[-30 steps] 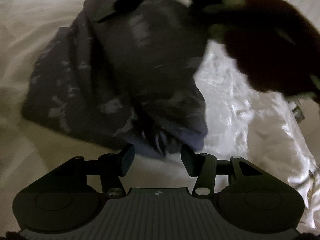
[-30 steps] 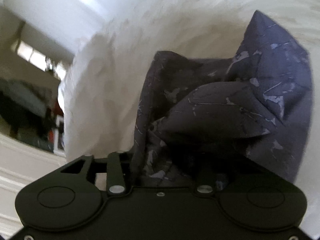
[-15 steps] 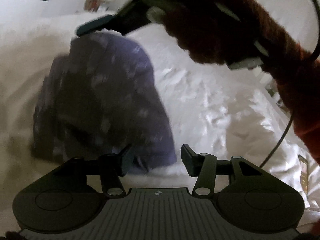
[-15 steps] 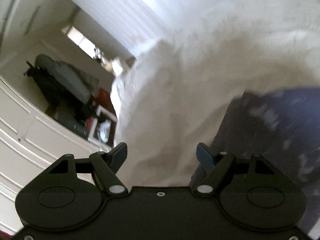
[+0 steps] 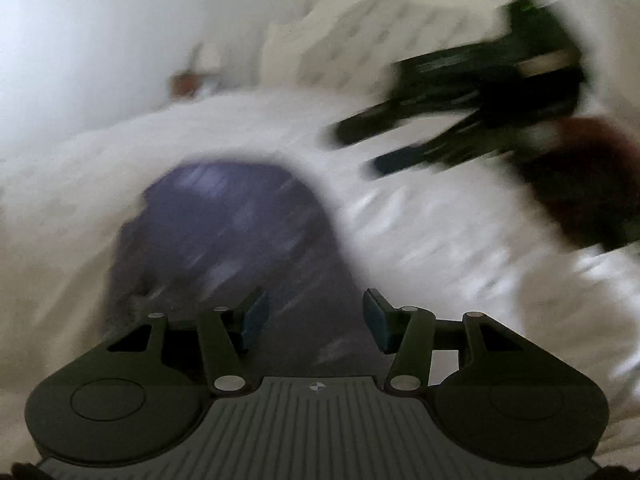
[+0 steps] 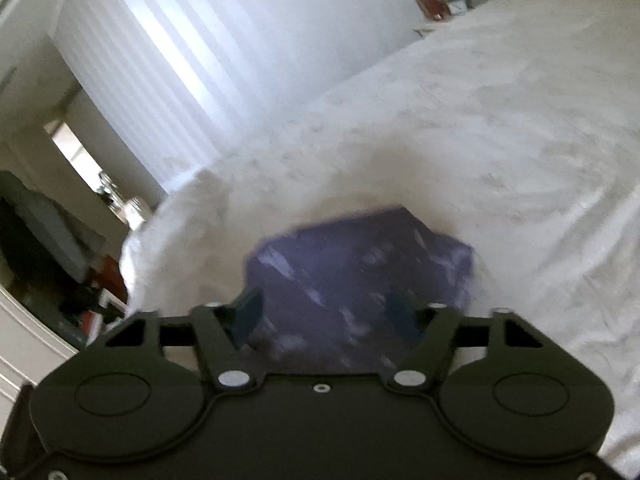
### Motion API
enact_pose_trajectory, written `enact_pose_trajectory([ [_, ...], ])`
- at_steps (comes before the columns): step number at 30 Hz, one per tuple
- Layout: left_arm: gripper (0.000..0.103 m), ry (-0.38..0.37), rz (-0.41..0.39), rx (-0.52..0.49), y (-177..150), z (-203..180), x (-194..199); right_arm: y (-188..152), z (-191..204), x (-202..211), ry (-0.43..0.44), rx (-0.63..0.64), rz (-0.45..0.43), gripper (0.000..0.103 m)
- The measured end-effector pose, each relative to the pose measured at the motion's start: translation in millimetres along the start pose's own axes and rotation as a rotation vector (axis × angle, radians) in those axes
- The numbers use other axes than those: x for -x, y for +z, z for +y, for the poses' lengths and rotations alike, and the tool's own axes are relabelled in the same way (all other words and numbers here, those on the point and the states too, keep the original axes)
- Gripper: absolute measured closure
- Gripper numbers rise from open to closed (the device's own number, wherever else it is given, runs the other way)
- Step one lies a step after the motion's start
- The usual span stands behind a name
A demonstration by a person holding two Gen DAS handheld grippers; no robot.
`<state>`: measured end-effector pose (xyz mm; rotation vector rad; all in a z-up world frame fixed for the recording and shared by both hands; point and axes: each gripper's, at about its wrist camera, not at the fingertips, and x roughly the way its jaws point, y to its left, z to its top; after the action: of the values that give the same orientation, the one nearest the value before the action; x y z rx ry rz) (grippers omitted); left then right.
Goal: Fold large clothes
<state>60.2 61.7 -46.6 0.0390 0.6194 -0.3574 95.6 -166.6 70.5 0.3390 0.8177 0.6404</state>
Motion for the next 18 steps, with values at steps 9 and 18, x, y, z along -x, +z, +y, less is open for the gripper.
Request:
enact_pose_trajectory([
  [9,0.064,0.071,0.107,0.150,-38.8,41.1,-20.0,-24.6,9.7,-36.7,0.004,0.152,0.036,0.049],
  [18,0.064,0.076,0.095,0.152,-41.2,40.5,-17.4,-10.0,74.8,-73.8,0.055,0.425,-0.066,0.034],
])
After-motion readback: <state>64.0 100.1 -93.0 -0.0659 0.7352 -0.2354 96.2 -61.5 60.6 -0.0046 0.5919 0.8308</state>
